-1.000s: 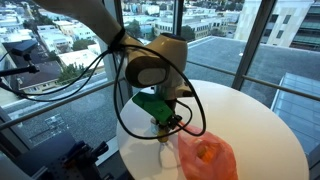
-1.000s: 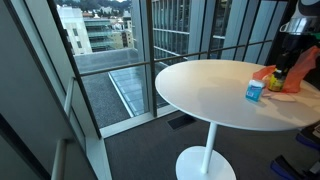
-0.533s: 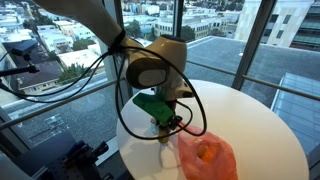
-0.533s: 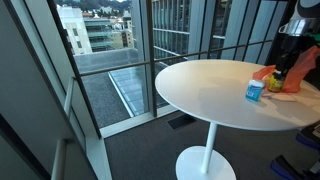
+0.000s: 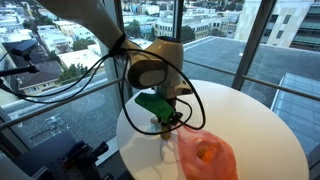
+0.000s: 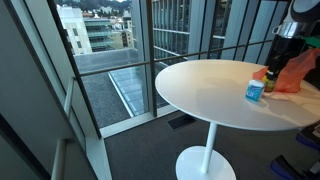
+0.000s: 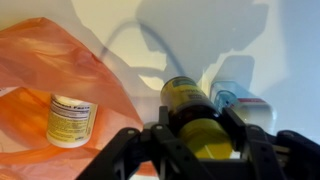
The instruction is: Remove the brown bottle from the plastic and put it on the table
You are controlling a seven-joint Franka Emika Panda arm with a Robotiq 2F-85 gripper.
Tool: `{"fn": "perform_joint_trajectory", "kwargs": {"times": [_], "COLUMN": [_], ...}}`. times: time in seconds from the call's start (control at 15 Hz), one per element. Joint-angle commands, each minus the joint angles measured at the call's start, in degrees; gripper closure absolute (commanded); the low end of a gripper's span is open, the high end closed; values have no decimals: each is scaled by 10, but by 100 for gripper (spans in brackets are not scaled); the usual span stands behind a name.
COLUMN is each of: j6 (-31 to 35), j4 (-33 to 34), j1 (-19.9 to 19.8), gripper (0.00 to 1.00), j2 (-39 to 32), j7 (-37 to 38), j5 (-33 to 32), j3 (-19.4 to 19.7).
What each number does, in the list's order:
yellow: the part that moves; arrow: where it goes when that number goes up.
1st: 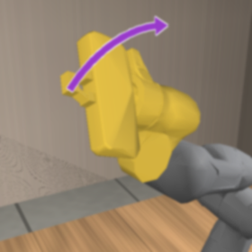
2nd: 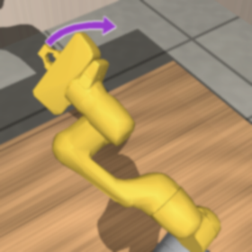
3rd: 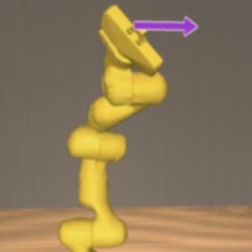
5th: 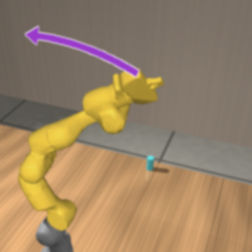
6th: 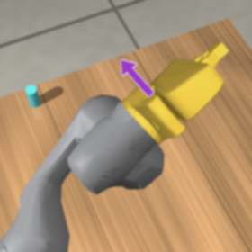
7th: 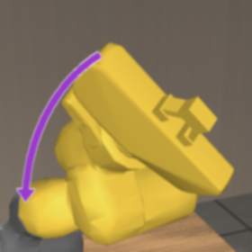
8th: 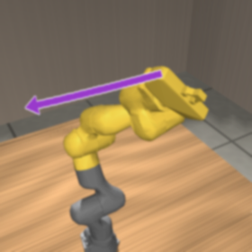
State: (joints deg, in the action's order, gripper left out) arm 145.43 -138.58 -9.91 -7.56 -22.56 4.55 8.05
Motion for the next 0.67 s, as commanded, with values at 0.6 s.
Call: {"fn": "perform_joint_trajectory", "kwargs": {"times": [0.6], "j6": [56], "j4": [38], "j1": [-8], "gripper": [70], "j2": [-49], "j7": [4], "j5": [1], "j3": [-18]}}
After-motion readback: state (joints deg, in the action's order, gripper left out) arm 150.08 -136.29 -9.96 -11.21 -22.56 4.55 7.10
